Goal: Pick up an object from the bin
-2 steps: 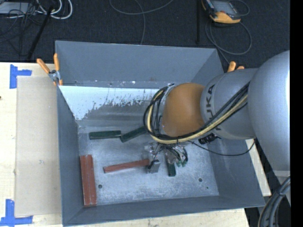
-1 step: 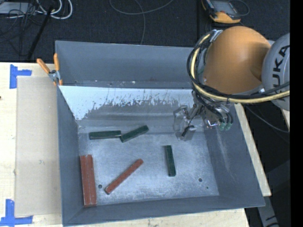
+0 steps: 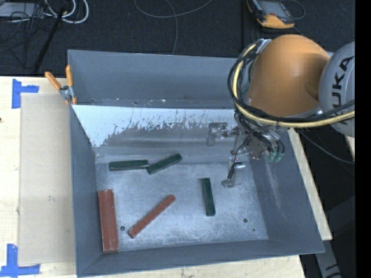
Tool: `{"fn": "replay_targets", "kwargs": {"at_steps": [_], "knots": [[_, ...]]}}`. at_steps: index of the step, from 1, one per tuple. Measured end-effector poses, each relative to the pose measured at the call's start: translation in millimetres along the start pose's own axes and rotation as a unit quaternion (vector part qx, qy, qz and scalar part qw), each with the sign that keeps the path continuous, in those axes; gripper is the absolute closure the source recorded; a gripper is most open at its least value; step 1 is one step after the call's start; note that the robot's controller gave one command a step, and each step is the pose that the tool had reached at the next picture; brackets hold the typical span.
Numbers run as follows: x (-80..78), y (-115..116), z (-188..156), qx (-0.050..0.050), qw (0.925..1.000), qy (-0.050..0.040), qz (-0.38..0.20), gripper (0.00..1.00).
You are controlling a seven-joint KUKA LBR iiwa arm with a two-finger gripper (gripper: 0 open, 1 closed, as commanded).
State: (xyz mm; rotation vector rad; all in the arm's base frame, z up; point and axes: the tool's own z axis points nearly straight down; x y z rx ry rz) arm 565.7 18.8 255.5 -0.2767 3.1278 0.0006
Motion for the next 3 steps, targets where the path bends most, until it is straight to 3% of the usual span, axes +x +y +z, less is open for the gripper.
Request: {"fn": "replay_targets", "kwargs": {"at_steps": [1,2,3], "knots": [[-18.2,63.9,144.3,-0.002,0.9882,0.0035,-0.153,0.00],[-19.6,62.5,141.3,-0.001,0.9885,0.0010,-0.151,1.00],[-19.6,62.2,141.3,-0.001,0.9886,0.0010,-0.151,0.00]]}}
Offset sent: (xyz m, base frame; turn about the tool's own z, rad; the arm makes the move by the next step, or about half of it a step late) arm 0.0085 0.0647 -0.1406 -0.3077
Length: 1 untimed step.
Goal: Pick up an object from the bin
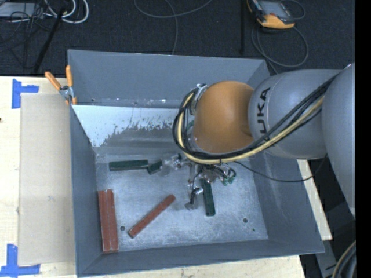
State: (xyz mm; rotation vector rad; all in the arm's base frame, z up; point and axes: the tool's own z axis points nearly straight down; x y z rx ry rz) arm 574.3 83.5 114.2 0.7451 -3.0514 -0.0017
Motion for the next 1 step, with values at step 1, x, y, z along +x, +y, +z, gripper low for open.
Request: {"fn": "replay_targets", "kwargs": {"at_steps": [1], "knots": [[26.4,51.7,45.3,-0.002,0.9999,0.0039,0.011,0.00]]}}
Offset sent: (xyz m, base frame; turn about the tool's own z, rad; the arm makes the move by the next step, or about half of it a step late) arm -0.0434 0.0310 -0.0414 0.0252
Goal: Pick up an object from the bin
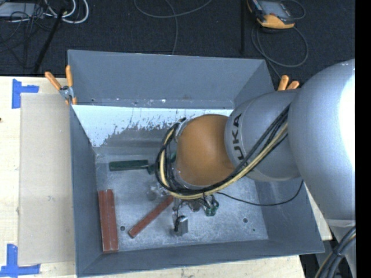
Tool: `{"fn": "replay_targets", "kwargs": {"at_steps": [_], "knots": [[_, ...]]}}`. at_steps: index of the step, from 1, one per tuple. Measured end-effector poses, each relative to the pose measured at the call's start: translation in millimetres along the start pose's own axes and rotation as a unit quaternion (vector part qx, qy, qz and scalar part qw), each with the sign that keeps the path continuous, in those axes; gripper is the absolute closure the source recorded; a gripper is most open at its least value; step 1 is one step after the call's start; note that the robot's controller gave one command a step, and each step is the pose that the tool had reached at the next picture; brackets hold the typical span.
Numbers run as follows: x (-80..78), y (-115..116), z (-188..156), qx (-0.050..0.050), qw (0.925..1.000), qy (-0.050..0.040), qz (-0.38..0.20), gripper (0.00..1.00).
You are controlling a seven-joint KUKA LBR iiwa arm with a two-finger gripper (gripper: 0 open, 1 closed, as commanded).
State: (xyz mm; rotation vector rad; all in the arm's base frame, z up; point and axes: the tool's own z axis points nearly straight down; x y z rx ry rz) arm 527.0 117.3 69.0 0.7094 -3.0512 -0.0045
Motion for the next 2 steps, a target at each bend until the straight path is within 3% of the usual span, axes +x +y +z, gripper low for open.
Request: {"fn": "replay_targets", "kwargs": {"at_steps": [1,2], "knots": [[-2.2,-3,-3,0.002,1.0000,-0.0035,0.001,1.00],[-4.4,9,-163,0.004,0.9940,-0.0076,-0.109,1.00]]}}
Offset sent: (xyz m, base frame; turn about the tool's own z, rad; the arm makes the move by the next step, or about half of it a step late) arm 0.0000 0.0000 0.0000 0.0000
